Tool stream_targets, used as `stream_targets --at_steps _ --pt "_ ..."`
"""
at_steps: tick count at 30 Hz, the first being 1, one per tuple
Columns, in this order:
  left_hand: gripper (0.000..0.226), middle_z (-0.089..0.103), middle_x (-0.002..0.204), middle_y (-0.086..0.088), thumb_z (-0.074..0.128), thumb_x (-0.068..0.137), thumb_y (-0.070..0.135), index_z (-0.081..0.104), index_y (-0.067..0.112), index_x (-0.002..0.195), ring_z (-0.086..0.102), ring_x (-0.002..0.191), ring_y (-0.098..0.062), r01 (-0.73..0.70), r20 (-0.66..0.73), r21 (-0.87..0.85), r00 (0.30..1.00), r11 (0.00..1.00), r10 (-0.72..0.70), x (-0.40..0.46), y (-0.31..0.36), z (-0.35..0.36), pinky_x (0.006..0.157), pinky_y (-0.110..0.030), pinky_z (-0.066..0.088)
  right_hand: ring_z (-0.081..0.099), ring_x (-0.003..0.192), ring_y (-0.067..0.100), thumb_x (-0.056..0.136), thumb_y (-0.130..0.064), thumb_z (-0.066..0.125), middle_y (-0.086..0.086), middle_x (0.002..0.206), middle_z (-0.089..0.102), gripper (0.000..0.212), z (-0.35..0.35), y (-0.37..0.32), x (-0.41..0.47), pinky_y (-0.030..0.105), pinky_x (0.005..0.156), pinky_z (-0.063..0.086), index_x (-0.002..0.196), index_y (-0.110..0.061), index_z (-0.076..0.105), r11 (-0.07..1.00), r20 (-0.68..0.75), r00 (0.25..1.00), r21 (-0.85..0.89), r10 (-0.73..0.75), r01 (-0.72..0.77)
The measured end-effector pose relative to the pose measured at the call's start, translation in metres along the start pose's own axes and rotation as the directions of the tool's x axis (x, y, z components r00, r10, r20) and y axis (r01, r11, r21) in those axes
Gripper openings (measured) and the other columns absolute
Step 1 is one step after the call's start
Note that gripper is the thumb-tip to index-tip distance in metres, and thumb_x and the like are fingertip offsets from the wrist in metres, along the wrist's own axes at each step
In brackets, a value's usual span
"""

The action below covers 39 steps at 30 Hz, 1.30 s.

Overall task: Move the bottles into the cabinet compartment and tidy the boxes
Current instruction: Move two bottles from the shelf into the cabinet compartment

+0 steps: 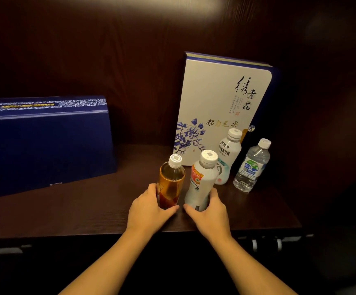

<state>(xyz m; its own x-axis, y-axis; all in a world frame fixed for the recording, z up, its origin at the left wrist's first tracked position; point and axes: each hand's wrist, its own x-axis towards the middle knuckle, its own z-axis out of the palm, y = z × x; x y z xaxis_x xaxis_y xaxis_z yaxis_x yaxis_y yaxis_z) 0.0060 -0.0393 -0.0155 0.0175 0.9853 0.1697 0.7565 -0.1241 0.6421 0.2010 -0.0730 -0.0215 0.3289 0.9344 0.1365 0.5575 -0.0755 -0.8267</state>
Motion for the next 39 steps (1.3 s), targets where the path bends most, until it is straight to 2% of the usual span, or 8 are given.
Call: stream_targets --at_steps 7,10,13,17,25,29,36,39 --pt "0.074 0.064 0.105 0.014 0.072 0.057 0.079 0.045 0.037 0.111 0.064 0.097 -0.013 -0.032 0.067 -0.017 0.997 0.999 0.033 -0.029 0.021 0.004 0.082 -0.033 0.055 0.055 0.084 -0.007 0.056 -0.058 0.082 -0.033 0.094 0.055 0.069 -0.034 0.008 -0.028 0.011 0.068 0.043 0.108 -0.057 0.037 1.000 0.012 1.000 -0.015 0.019 -0.019" --pt "0.076 0.064 0.105 0.015 0.069 0.054 0.082 0.044 0.040 0.113 0.063 0.097 -0.014 -0.035 0.102 -0.013 0.994 0.999 0.037 -0.043 0.034 0.008 0.083 -0.036 0.056 0.055 0.083 -0.006 0.057 -0.058 0.083 -0.032 0.093 0.055 0.068 -0.055 0.013 -0.037 0.008 0.065 0.040 0.108 -0.055 0.038 1.000 0.009 1.000 -0.020 0.020 -0.020" --pt "0.076 0.063 0.098 0.018 0.065 0.051 0.087 0.043 0.043 0.109 0.063 0.091 -0.010 -0.036 0.121 -0.023 0.992 0.999 0.039 -0.062 0.056 0.016 0.077 -0.033 0.057 0.056 0.081 -0.007 0.057 -0.059 0.082 -0.030 0.092 0.057 0.066 -0.084 0.022 -0.051 0.007 0.060 0.041 0.109 -0.049 0.043 1.000 -0.018 1.000 -0.030 0.007 -0.007" --pt "0.074 0.061 0.086 0.021 0.063 0.047 0.091 0.041 0.045 0.101 0.061 0.080 -0.003 -0.027 0.114 -0.027 0.993 0.999 0.030 -0.096 0.095 0.031 0.065 -0.024 0.052 0.052 0.073 -0.015 0.055 -0.063 0.079 -0.031 0.087 0.055 0.064 -0.131 0.040 -0.075 0.004 0.050 0.037 0.105 -0.052 0.040 0.998 -0.046 0.999 -0.061 -0.009 0.006" --pt "0.079 0.062 0.088 0.022 0.068 0.043 0.088 0.044 0.047 0.106 0.058 0.079 0.002 -0.027 0.163 -0.054 0.986 0.998 0.036 -0.178 0.193 0.080 0.067 -0.022 0.050 0.055 0.082 -0.002 0.054 -0.065 0.080 -0.026 0.090 0.054 0.070 -0.236 0.105 -0.135 0.009 0.062 0.041 0.110 -0.050 0.041 0.999 -0.069 0.997 -0.033 0.027 -0.029" --pt "0.077 0.061 0.092 0.023 0.072 0.047 0.084 0.044 0.047 0.109 0.058 0.084 0.001 -0.080 0.164 -0.058 0.983 0.995 0.089 -0.224 0.240 0.112 0.068 -0.020 0.048 0.060 0.097 0.005 0.061 -0.057 0.083 -0.017 0.105 0.059 0.076 -0.291 0.141 -0.163 0.017 0.073 0.050 0.124 -0.038 0.045 0.998 -0.079 0.995 -0.028 0.058 -0.060" --pt "0.076 0.064 0.097 0.022 0.075 0.055 0.077 0.047 0.041 0.115 0.063 0.090 0.000 -0.181 0.145 -0.122 0.969 0.976 0.198 -0.273 0.305 0.160 0.079 -0.025 0.056 0.064 0.102 0.008 0.065 -0.049 0.087 -0.011 0.110 0.065 0.074 -0.372 0.181 -0.191 0.031 0.083 0.059 0.126 -0.031 0.049 0.999 -0.153 0.988 0.011 0.034 -0.033" --pt "0.078 0.064 0.100 0.021 0.075 0.056 0.077 0.047 0.040 0.118 0.063 0.093 -0.002 -0.207 0.145 -0.135 0.963 0.969 0.226 -0.277 0.332 0.174 0.081 -0.025 0.056 0.063 0.102 0.006 0.066 -0.048 0.087 -0.013 0.112 0.064 0.075 -0.397 0.194 -0.191 0.029 0.083 0.058 0.128 -0.032 0.047 0.999 -0.174 0.984 0.015 0.037 -0.035"
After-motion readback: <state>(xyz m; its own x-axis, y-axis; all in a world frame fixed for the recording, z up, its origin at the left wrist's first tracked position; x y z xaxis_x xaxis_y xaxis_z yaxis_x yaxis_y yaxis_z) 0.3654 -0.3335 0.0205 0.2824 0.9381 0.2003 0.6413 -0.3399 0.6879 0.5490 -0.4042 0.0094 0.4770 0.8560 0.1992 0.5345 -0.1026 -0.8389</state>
